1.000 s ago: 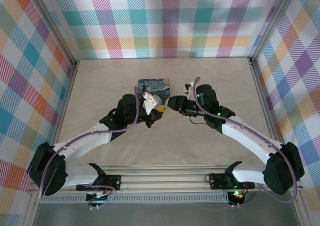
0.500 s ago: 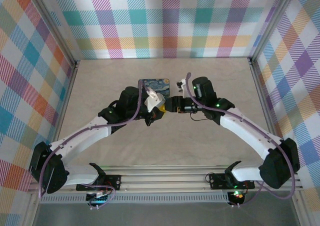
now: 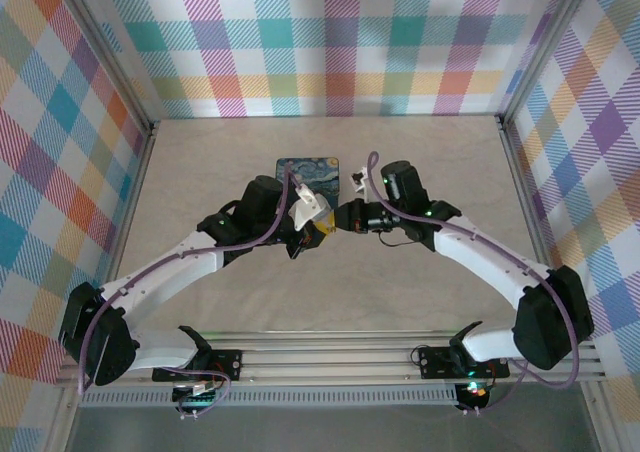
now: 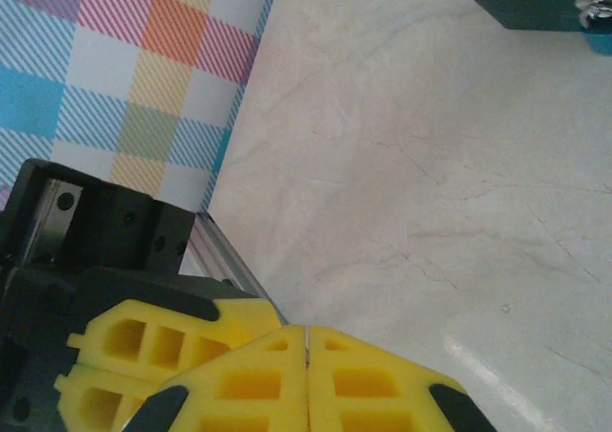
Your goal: Unlock the padlock with the key
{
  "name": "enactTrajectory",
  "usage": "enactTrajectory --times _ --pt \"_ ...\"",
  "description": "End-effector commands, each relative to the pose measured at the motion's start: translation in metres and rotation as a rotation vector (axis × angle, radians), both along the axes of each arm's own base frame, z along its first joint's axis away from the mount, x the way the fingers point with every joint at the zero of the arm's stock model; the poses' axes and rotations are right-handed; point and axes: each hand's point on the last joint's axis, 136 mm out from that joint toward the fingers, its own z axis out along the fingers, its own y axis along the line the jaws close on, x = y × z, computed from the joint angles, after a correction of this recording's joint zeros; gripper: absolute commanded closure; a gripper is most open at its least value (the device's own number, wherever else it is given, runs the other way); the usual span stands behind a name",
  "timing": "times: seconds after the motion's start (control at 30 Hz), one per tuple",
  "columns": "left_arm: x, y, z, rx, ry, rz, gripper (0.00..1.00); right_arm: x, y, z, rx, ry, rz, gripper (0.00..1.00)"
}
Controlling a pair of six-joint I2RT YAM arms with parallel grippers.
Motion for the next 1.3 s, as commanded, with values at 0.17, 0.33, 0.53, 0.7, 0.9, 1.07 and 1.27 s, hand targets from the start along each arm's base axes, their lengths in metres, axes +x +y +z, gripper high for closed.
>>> enactTrajectory --times 0.17,0.33,0.53,0.7,0.9,1.07,1.27 --pt "-0.004 -0.004 0.016 -0.03 -0.038 -0.034 1.0 0.017 -0.023 -0.01 0.024 -0.008 -0.162 0.93" --pt "-0.006 -0.004 0.014 -0.036 -0.016 -0.026 1.0 0.022 -0.026 -0.002 0.1 -0.039 -0.218 1.0" --pt "-0.002 -0.001 0.014 -0.045 -0.047 0.024 1.0 0.027 -0.025 0.01 0.153 -0.047 -0.253 1.0" --pt "0.004 0.006 0.017 -0.017 -0.144 0.084 0.8 0.03 -0.038 0.011 0.07 0.026 -0.346 1.0" --pt "0.003 0.0 0.037 -0.037 -0.362 0.147 0.53 0.025 -0.056 0.016 -0.048 0.028 -0.445 1.0" --pt "0.005 -0.026 0.044 -0.004 -0.51 0.168 0.49 0.024 -0.057 0.013 -0.046 0.056 -0.46 1.0" --pt "0.017 -0.052 0.045 0.006 -0.581 0.177 0.47 0.02 -0.056 0.015 -0.039 0.077 -0.454 1.0"
